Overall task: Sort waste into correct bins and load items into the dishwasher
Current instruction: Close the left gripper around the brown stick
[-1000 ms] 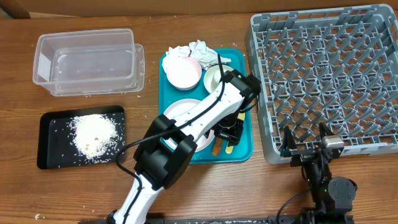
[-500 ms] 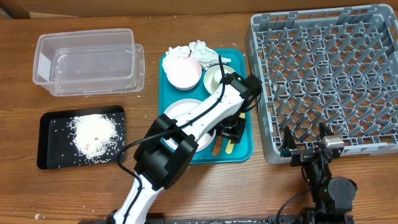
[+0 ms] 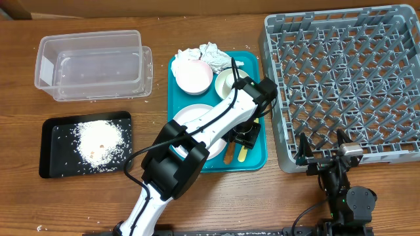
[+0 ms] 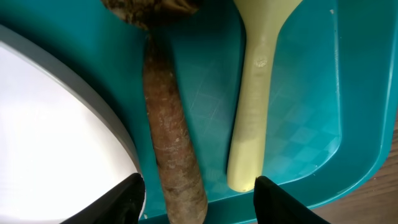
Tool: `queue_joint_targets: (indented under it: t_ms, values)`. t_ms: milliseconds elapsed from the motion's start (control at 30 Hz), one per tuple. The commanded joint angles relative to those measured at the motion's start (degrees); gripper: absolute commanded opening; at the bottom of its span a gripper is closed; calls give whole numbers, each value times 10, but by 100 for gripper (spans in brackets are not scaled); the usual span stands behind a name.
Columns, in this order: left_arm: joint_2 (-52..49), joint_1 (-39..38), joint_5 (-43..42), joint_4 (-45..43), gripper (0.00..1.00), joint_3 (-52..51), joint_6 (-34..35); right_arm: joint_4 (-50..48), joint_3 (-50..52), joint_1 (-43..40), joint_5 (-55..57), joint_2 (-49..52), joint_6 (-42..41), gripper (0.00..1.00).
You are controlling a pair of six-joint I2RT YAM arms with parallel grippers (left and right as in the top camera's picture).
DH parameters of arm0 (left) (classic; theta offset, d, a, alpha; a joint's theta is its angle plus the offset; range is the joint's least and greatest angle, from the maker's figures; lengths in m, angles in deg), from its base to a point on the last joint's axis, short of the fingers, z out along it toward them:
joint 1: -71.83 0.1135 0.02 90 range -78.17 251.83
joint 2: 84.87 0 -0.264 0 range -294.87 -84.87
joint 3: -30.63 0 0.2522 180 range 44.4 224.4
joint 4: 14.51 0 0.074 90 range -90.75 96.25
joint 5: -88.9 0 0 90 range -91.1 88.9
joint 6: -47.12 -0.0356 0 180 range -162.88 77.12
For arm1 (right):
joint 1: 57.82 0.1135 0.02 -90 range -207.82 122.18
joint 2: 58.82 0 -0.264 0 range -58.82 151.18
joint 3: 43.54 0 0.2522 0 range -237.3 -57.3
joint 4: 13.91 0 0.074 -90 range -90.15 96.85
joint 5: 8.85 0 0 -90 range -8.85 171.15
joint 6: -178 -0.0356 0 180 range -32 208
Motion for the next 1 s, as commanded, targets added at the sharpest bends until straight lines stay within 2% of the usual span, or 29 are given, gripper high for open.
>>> queue_joint_targets:
  t_ms: [0,700,967]
  values:
    - [-1,-4,-5,-1,59,-7,25,-2,6,0,5,-6,0,100]
    - [-2,-13,4,-5,59,-17,45,-2,6,0,5,-5,0,100]
    - [-2,-11,32,-7,59,-21,84,-2,6,0,5,-6,0,100]
